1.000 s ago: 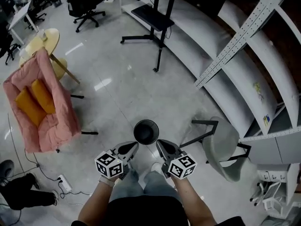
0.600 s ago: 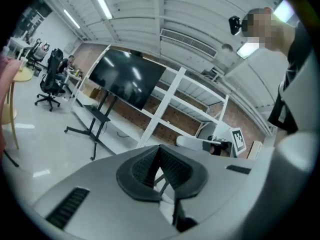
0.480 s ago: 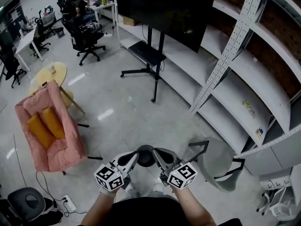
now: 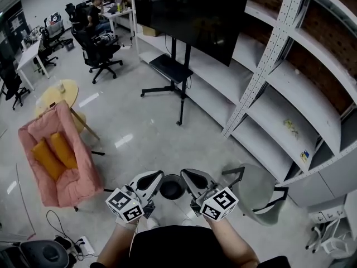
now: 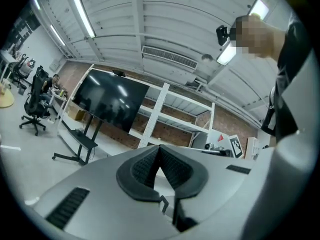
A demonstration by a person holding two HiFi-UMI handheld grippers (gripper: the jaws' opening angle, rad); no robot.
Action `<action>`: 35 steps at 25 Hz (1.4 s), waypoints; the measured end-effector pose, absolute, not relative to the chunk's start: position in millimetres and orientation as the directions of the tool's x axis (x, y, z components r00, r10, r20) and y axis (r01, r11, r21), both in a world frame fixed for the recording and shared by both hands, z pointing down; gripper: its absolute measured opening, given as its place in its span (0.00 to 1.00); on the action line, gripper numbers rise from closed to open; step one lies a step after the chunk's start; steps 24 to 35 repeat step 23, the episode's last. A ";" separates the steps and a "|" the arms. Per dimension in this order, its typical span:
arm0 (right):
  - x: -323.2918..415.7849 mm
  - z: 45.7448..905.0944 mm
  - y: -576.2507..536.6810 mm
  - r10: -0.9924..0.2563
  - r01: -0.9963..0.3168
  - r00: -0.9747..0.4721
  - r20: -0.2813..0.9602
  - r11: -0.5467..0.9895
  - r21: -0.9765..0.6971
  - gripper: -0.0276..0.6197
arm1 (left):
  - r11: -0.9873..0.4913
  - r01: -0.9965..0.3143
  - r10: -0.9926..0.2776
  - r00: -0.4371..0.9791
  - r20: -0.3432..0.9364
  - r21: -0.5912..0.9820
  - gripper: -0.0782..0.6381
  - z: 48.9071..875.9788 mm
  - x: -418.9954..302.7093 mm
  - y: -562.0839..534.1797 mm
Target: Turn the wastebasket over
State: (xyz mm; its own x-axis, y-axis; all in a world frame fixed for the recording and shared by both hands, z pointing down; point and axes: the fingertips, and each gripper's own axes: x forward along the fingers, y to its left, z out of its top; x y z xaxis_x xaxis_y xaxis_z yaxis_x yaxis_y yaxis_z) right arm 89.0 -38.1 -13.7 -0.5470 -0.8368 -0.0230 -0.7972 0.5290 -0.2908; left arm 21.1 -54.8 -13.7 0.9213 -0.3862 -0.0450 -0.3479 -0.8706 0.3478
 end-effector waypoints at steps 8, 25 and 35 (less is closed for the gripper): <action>90.9 -20.3 -35.6 -0.841 -0.802 -0.539 -0.042 0.528 -0.280 0.05 | -0.867 -0.339 -0.382 0.923 -0.049 0.366 0.13 -14.6 22.6 -51.3; 75.5 -22.0 -33.1 -0.828 -0.798 -0.559 -0.034 0.550 -0.246 0.05 | -0.874 -0.361 -0.393 0.919 -0.035 0.325 0.13 -14.9 14.2 -47.6; 75.5 -22.0 -33.1 -0.828 -0.798 -0.559 -0.034 0.550 -0.246 0.05 | -0.874 -0.361 -0.393 0.919 -0.035 0.325 0.13 -14.9 14.2 -47.6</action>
